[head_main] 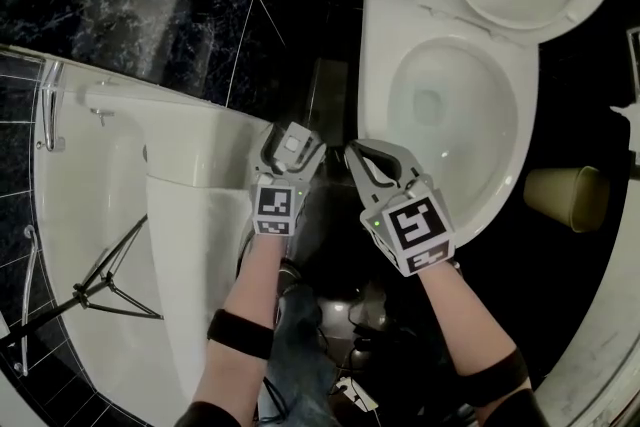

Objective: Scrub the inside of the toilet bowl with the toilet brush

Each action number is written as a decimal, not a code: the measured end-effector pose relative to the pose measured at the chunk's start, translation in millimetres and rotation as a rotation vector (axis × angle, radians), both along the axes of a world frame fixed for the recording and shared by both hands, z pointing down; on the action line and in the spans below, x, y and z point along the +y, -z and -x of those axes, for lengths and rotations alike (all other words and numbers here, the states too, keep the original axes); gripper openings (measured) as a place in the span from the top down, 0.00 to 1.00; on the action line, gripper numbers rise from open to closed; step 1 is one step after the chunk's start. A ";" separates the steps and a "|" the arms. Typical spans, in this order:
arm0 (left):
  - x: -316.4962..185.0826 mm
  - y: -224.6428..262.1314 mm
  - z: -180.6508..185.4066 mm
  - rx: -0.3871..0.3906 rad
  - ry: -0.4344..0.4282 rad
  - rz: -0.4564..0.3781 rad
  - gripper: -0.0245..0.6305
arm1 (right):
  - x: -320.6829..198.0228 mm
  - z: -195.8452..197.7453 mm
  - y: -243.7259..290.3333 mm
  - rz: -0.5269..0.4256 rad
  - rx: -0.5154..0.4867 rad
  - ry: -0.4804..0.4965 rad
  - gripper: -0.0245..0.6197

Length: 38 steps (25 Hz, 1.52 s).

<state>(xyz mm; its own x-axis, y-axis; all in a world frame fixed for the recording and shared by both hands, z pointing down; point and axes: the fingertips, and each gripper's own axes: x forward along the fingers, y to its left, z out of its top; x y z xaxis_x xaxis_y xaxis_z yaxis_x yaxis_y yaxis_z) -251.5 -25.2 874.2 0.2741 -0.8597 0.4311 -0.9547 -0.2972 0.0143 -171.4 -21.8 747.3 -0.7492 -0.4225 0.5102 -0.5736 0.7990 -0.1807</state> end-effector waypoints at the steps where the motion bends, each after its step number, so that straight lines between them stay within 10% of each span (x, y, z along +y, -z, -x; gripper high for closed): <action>1: 0.5 1.0 -0.3 -0.001 -0.004 0.002 0.32 | 0.8 0.3 0.4 0.001 -0.001 0.001 0.95; 17: 36.6 161.1 -5.0 -0.075 -0.050 0.068 0.26 | 23.4 -27.8 117.1 0.048 0.022 -0.049 0.95; 28: 65.6 456.5 -44.7 -0.085 -0.116 -0.001 0.90 | 37.6 -80.4 349.1 -0.003 -0.007 -0.156 0.95; 38: 83.2 623.0 -99.8 -0.052 -0.151 0.020 0.96 | 55.3 -180.3 482.3 -0.070 0.022 -0.286 0.95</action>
